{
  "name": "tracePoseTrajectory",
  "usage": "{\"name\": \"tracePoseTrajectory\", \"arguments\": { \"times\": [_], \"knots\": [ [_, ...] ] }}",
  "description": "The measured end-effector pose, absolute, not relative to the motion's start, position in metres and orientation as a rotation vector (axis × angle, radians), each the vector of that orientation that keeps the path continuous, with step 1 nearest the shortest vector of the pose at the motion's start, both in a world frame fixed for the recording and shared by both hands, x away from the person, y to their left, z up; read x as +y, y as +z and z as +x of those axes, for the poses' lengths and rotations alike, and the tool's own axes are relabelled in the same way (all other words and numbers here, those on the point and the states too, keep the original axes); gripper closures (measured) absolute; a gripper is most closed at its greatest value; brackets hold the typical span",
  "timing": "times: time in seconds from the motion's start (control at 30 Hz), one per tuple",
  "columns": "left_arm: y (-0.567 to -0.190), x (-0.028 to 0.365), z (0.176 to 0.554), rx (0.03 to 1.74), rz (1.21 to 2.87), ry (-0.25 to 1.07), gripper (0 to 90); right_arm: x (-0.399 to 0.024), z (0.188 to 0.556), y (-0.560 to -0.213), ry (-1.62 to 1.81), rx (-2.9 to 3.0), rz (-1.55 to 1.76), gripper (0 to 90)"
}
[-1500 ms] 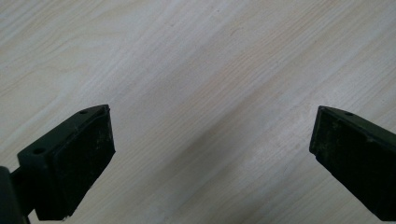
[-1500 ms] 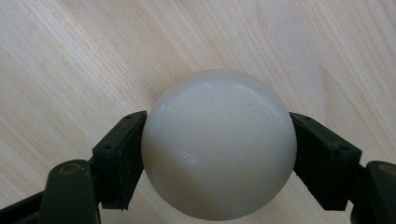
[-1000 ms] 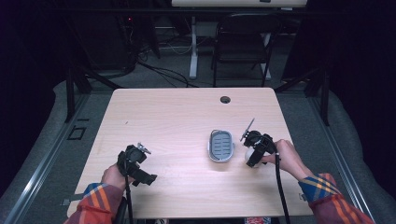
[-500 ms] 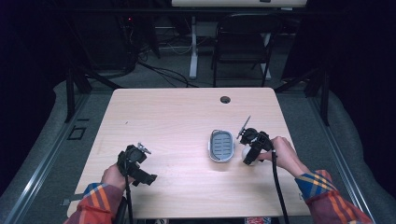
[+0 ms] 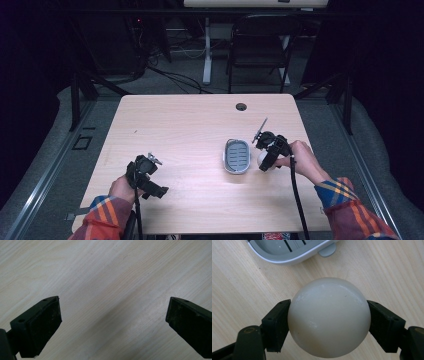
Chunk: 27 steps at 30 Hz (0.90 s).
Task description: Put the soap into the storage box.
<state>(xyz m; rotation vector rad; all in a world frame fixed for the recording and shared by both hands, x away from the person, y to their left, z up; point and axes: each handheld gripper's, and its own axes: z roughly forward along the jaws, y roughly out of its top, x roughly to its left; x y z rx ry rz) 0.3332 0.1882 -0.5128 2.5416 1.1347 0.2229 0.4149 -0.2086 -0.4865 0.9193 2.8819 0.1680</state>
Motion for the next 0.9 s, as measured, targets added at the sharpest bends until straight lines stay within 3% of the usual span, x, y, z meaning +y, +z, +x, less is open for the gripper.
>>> {"name": "tracePoseTrajectory", "arguments": {
  "times": [0.9],
  "knots": [
    [-0.513,0.188,0.333,1.130,2.545,0.215,0.2,-0.184,0.432,-0.458,0.188,2.882,0.859,24.1]
  ]
}}
